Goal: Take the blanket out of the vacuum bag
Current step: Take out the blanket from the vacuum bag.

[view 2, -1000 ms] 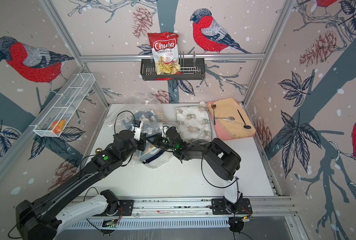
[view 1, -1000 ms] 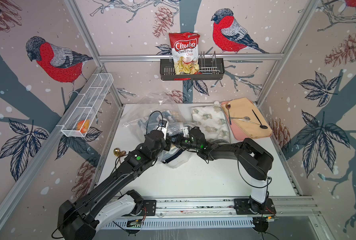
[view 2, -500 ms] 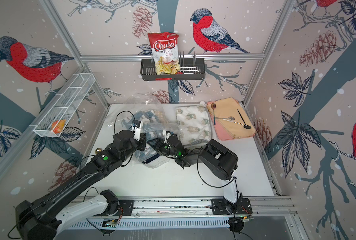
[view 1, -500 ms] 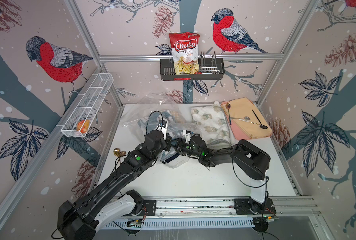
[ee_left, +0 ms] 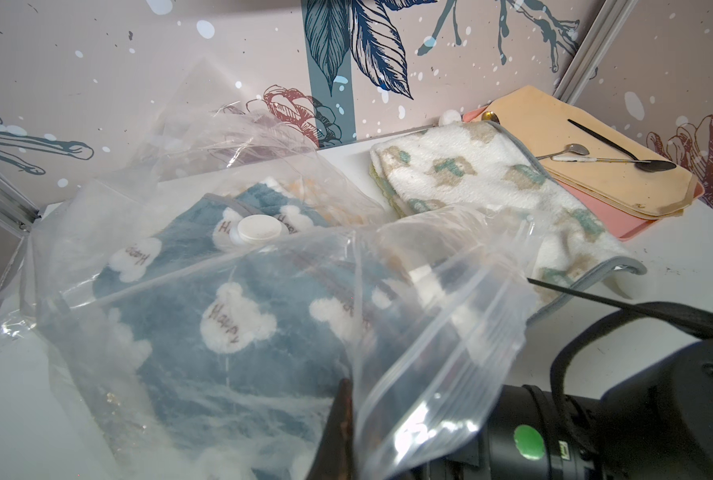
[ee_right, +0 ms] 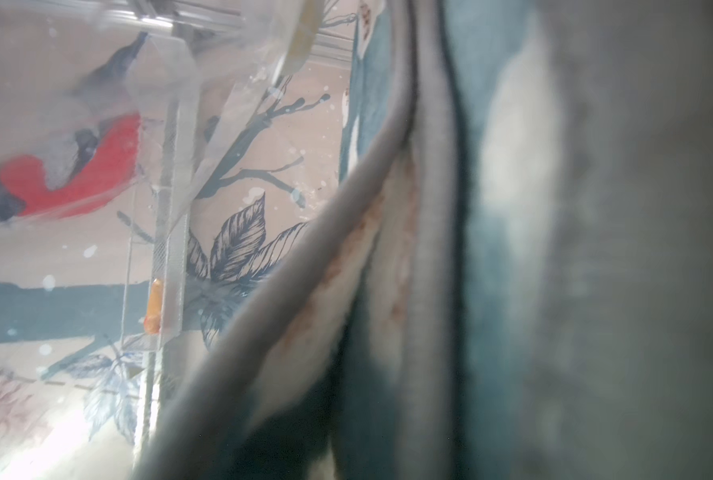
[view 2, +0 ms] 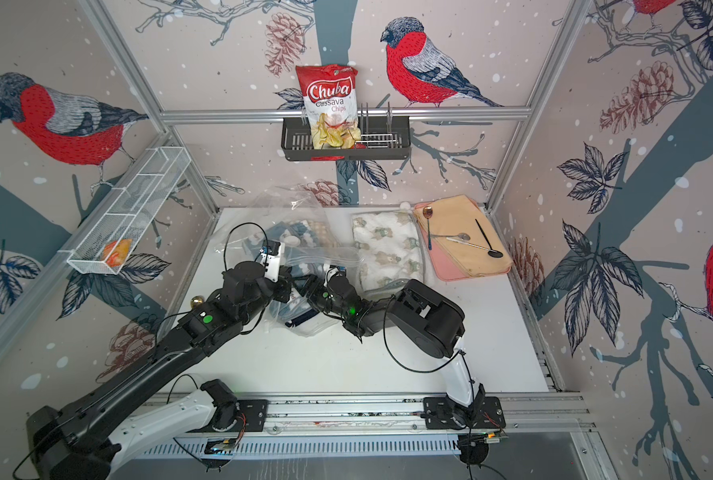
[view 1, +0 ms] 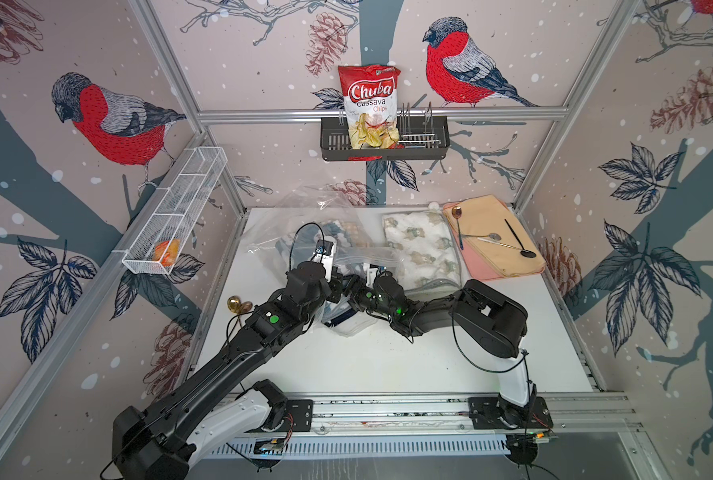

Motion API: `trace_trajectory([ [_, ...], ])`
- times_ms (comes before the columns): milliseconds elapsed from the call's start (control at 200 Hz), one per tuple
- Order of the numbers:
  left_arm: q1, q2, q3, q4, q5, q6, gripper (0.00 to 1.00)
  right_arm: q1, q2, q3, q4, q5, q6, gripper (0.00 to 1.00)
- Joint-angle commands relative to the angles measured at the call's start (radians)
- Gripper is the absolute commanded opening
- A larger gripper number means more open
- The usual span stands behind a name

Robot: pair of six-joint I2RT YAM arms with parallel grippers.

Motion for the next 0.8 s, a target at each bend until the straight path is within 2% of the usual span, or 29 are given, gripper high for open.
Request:
trace_trajectory([
  [0,-0.004,0.002,-0.002,0.039,-0.003,-0.003,0.08,0.018,0.006,0.018,-0.003,0.091,0.034,0.66],
  [110,-0.005,0.007,-0.002,0.043,0.006,-0.005,0.08,0.036,0.007,0.010,0.007,0.153,0.058,0.61],
  [185,-0.006,0.009,0.001,0.042,0.011,-0.006,0.07,0.041,0.017,0.027,0.006,0.151,0.060,0.55],
  [325,-0.007,0.008,-0.002,0.042,0.005,-0.006,0.07,0.045,0.028,0.032,0.030,0.140,0.069,0.38],
  [415,-0.007,0.008,-0.001,0.042,-0.005,-0.006,0.07,0.043,0.016,0.033,0.038,0.128,0.060,0.21],
  [525,-0.007,0.022,0.013,0.013,-0.060,-0.012,0.03,0.043,-0.003,0.050,0.015,0.094,0.036,0.08],
  [640,-0.007,0.000,0.011,0.016,-0.089,-0.019,0.01,0.042,-0.009,0.051,0.028,0.048,0.042,0.00],
  [795,-0.006,-0.029,-0.004,0.030,-0.127,-0.019,0.01,0.036,-0.055,0.029,0.053,0.019,0.037,0.00],
])
